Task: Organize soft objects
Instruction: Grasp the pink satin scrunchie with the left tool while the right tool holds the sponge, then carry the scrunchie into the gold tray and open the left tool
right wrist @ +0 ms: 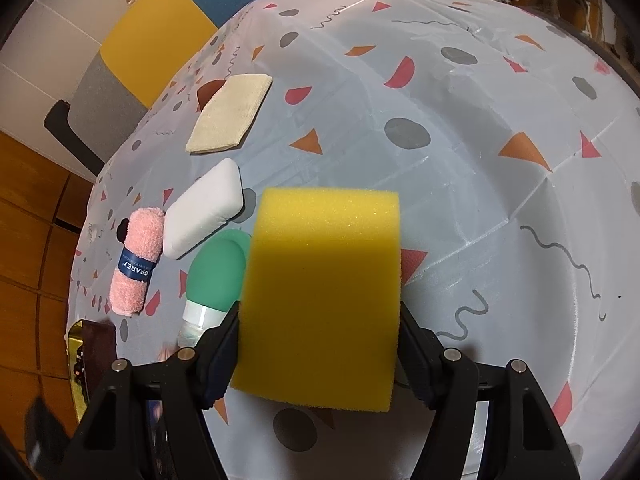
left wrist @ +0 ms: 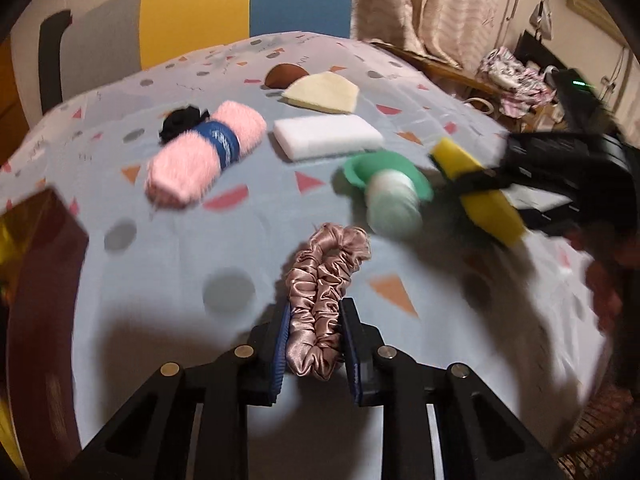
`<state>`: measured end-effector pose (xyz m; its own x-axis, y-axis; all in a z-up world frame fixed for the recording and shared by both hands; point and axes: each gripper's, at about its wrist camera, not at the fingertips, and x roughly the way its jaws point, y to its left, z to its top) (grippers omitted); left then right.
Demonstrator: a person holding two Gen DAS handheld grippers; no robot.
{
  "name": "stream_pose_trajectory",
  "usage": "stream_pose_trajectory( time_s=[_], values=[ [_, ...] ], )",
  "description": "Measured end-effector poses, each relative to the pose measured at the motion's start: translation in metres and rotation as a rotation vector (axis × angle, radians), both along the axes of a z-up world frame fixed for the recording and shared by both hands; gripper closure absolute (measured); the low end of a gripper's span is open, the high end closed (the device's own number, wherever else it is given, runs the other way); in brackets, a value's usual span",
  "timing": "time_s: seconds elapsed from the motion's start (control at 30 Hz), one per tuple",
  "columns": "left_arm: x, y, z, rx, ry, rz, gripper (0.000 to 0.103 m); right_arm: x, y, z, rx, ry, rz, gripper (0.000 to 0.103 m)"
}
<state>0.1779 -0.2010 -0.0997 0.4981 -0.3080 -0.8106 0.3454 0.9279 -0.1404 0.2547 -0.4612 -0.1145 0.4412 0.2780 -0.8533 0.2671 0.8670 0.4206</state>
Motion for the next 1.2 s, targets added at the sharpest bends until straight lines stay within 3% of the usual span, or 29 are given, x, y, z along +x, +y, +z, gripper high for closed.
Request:
stream_pose_trajectory(
  time_s=[0.23,0.5,0.83,0.97,1.2],
  values=[
    [-0.052,0.022,0.014,-0.101,0.009,-0.012,0.081,-0.002,0.002,0.0,-0.007,-0.006,0.01,0.032],
    [-0.089,0.057,0.05,-0.113,-0.105,0.018,0.081,-0.006,0.002,0.002,-0.002,-0.017,0.012,0.033],
    [-0.084,0.156,0.077,-0.123,-0.167,0.257,0.081,-0.009,0.001,0.007,0.03,-0.055,0.008,0.033],
    [-0.075,0.197,0.072,-0.104,-0.149,0.366,0.081,-0.008,0.003,0.006,0.041,-0.054,0.019,0.033],
    [-0.057,0.264,0.047,-0.063,-0.044,0.539,0.081,-0.008,0.009,0.012,0.03,-0.098,0.044,0.033]
  ],
)
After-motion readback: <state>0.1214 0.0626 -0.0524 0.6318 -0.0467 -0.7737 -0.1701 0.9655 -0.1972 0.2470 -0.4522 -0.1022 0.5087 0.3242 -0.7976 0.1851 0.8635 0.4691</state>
